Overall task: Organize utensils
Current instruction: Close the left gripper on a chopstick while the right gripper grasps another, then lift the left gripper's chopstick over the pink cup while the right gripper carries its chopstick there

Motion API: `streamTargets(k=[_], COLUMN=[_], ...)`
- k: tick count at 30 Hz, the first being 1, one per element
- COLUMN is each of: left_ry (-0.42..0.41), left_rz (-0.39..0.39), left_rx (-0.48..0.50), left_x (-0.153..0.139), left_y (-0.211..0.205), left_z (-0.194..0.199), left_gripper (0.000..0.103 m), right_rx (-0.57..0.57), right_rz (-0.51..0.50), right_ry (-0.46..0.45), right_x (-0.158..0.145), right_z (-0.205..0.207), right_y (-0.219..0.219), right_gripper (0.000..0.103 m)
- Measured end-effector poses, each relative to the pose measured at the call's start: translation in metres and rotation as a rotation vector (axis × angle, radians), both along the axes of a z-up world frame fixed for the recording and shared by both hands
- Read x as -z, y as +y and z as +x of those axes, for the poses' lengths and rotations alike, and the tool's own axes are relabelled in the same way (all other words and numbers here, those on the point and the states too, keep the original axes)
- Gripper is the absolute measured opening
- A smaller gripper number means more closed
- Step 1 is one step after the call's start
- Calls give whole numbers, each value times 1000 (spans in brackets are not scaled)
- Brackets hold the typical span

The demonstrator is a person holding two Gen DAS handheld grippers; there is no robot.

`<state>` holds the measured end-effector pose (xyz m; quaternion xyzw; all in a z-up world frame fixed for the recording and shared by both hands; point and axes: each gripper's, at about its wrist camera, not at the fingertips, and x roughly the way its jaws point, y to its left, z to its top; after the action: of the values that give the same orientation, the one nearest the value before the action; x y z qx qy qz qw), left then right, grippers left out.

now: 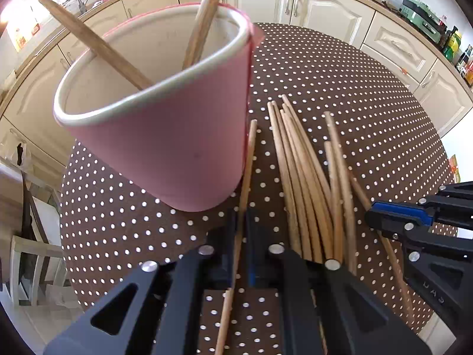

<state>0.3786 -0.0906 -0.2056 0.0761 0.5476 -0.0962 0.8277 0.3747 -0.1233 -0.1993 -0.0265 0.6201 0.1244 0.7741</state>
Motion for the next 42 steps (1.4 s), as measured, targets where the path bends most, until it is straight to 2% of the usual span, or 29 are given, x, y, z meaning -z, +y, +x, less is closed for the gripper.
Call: streamTargets(k=[4,7,9,16,22,28,34,38,42], left_ry=[-11,-7,-31,-126,-249,-384,-574,-684,-796], left_rz=[-12,-73,-82,-164,-225,-323,-402,-464,-476], left_rx=[-3,1,0,15,42,47,35,-7,-45], left_x=[1,5,3,-26,-64,-98,-131,-147,-165], left_y=[-4,10,13,23,32,36,40,52,63], left_z=[-3,-19,-25,-50,-67,-90,-102,-102,-98], left_gripper=[6,5,5,5,5,5,5,5,5], right_rx=[12,23,33,64,60,62,43,29,11], right_rz=[34,45,53,102,171,232,291,318,335], right_ry=[-13,-31,-46,-135,-242,-378,-518,-615,-696], right_x=[2,1,0,-27,-65,-114,-164,-190,-210], right_z=[0,-7,-10,-27,-46,-66,-74,-71,-62], right_y=[-2,-9,-13,-38,-53,-78,-86,-65,-54], right_gripper=[6,6,6,6,6,6,6,6,6])
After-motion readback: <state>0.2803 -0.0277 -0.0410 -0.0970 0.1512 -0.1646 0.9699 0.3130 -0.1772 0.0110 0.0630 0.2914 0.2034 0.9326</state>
